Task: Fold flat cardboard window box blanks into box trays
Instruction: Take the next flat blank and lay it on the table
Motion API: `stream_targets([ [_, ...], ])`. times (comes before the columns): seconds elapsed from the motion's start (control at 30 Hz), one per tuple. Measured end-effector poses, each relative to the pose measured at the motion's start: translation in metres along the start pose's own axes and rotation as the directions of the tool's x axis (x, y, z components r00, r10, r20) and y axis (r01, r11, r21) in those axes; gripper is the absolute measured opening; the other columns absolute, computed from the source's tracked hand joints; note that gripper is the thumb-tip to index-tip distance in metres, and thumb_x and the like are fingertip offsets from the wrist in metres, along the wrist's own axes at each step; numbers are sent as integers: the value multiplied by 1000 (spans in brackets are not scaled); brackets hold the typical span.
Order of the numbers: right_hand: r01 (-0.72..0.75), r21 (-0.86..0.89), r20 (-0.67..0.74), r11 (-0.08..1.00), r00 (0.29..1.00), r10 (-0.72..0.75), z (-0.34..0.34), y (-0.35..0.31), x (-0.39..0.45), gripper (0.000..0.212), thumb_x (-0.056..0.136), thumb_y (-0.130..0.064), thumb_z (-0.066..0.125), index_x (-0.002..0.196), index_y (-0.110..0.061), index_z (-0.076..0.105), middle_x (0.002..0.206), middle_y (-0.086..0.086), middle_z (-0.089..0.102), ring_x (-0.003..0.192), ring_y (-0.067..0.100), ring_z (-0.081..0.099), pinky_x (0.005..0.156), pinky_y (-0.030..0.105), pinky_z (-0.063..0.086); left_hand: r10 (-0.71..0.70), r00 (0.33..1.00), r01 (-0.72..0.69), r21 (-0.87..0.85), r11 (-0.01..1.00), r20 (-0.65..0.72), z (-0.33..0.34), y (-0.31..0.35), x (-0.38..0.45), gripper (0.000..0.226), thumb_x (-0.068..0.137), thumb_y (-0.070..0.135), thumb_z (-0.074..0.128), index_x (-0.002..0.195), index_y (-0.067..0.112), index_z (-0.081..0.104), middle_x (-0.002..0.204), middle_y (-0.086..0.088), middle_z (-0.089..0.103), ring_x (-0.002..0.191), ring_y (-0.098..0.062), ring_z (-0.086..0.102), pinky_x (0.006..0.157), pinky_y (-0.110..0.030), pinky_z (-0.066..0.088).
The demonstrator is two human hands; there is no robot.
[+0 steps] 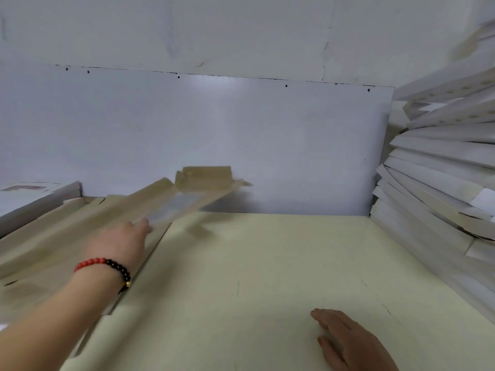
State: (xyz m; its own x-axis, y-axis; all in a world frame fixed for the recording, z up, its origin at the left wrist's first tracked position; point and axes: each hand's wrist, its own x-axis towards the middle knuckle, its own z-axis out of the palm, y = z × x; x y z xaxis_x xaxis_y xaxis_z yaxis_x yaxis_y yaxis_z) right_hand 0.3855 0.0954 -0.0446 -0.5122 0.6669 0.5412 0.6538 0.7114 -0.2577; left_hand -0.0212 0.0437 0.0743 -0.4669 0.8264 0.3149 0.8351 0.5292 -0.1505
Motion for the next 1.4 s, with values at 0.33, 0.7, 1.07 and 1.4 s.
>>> stream_targets([
  [0.33,3,17,-56,1000,998,-2,0,2,-2,72,48,-8,93,106,-37,63,104,-18,69,77,-6,66,58,10,51,255,961,-268,-140,953,-104,12,60,-60,72,89,2,40,151,34,21,157,2,28,112,-26,62,89,-31,48],
  [0.7,177,-271,-352,946,896,-269,2,3,4,44,78,-20,44,121,-18,51,133,10,51,145,12,23,109,43,27,589,795,-603,-86,793,-148,24,94,-125,49,76,15,35,92,28,80,93,1,76,60,-16,72,35,-27,50],
  [1.07,173,-295,318,940,945,-74,-22,-3,1,48,102,-29,-3,115,-34,43,145,-18,30,123,-14,44,92,4,36,723,690,-720,-88,689,17,46,58,-118,64,105,28,8,111,36,72,108,9,72,82,-10,72,59,-34,60],
  [1.4,58,-187,754,981,648,106,-19,29,-2,65,94,-67,7,151,-36,-3,150,-24,-21,137,-16,-8,120,31,5,728,545,-698,-256,668,416,25,80,-129,52,101,51,22,150,48,4,160,19,-1,149,-14,0,120,-42,1],
])
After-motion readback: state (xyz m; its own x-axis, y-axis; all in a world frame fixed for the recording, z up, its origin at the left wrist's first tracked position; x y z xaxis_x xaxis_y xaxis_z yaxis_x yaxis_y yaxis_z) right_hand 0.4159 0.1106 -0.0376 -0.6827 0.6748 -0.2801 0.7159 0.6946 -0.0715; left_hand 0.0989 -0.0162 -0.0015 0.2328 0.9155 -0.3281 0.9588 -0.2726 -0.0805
